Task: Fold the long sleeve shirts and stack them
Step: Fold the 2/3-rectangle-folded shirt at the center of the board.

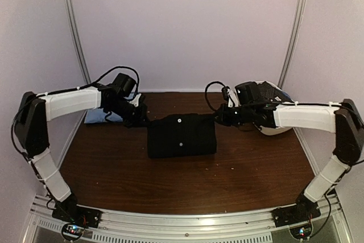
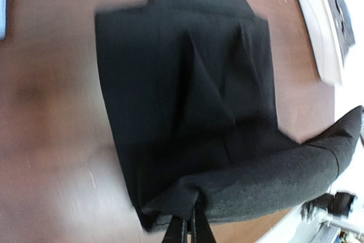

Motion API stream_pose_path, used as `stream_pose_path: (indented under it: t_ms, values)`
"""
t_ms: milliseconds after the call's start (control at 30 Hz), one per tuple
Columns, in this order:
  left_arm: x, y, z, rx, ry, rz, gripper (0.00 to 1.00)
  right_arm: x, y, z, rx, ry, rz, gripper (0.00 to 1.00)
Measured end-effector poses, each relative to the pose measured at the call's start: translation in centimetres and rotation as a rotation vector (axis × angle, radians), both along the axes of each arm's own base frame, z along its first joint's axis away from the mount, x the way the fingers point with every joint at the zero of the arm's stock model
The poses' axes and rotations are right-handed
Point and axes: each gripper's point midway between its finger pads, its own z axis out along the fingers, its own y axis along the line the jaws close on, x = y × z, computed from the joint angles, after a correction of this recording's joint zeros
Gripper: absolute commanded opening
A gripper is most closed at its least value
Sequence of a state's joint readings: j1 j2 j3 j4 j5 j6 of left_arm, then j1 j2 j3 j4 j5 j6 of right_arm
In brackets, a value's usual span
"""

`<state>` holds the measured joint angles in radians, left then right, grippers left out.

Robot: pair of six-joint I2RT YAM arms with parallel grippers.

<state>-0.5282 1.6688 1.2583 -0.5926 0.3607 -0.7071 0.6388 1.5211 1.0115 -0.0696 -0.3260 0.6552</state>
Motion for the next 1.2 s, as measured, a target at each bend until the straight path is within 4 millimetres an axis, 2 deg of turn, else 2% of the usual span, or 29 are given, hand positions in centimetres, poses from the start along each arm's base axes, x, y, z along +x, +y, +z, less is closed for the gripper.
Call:
stream_pose_path:
  t_ms: [100, 133, 233, 300, 333, 367, 433, 500, 600, 733, 800, 867, 933, 1000, 1067, 1200]
  values:
    - [7.9, -0.9, -2.1, -0.009, -0.039, 0.022, 0.0, 7.7, -0.2, -3.5, -0.012, 0.017, -0.069, 0.0]
    - [9.6, -0.6, -2.7, -0.011, -0.05, 0.037, 0.0, 9.9, -0.3, -5.1, -0.021, 0.029, -0.087, 0.0]
    - [14.7, -1.0, -6.5, -0.011, -0.056, 0.048, 0.0, 14.0, -0.8, -10.6, -0.049, 0.09, -0.12, 0.0]
    - [15.7, -1.3, -8.9, -0.006, -0.042, 0.044, 0.0, 15.3, -0.8, -13.9, -0.072, 0.13, -0.12, 0.0]
    - [15.7, -1.4, -10.3, -0.001, -0.022, 0.039, 0.0, 15.6, -0.6, -14.9, -0.068, 0.135, -0.109, 0.0]
    - [15.4, -1.5, -11.1, 0.002, -0.007, 0.036, 0.0, 16.2, -0.3, -14.6, -0.064, 0.121, -0.102, 0.0]
    - [15.1, -1.7, -11.4, -0.021, -0.014, 0.024, 0.0, 15.9, -0.2, -14.5, -0.061, 0.118, -0.095, 0.0]
    - [14.0, -1.6, -11.4, -0.033, -0.023, 0.019, 0.0, 14.7, -0.4, -14.7, -0.058, 0.119, -0.086, 0.0]
    - [9.8, -1.2, -11.3, -0.049, 0.003, 0.005, 0.0, 11.3, -0.9, -14.7, -0.059, 0.138, -0.062, 0.0]
    - [2.6, -1.3, -10.3, -0.052, 0.037, -0.028, 0.0, 4.5, -1.0, -14.2, -0.086, 0.176, -0.005, 0.0]
    - [-1.1, -1.2, -9.3, -0.058, 0.046, -0.043, 0.0, 1.6, -1.0, -13.0, -0.09, 0.171, 0.021, 0.0]
    - [-3.2, -1.1, -8.0, -0.071, 0.036, -0.047, 0.0, -0.2, -0.8, -11.5, -0.077, 0.152, 0.043, 0.0]
    - [-3.7, -0.8, -6.7, -0.085, 0.013, -0.035, 0.0, -0.7, -1.0, -9.6, -0.055, 0.117, 0.041, 0.0]
    - [-3.3, -0.6, -5.6, -0.093, -0.019, -0.016, 0.0, -0.3, -1.1, -8.0, -0.038, 0.08, 0.027, 0.0]
    - [-2.8, -0.4, -5.3, -0.092, -0.036, -0.003, 0.0, 0.1, -1.2, -7.5, -0.037, 0.065, 0.016, 0.0]
    - [-1.3, -0.2, -5.6, -0.074, -0.037, 0.026, 0.0, 1.7, -1.0, -7.6, -0.054, 0.057, -0.003, 0.0]
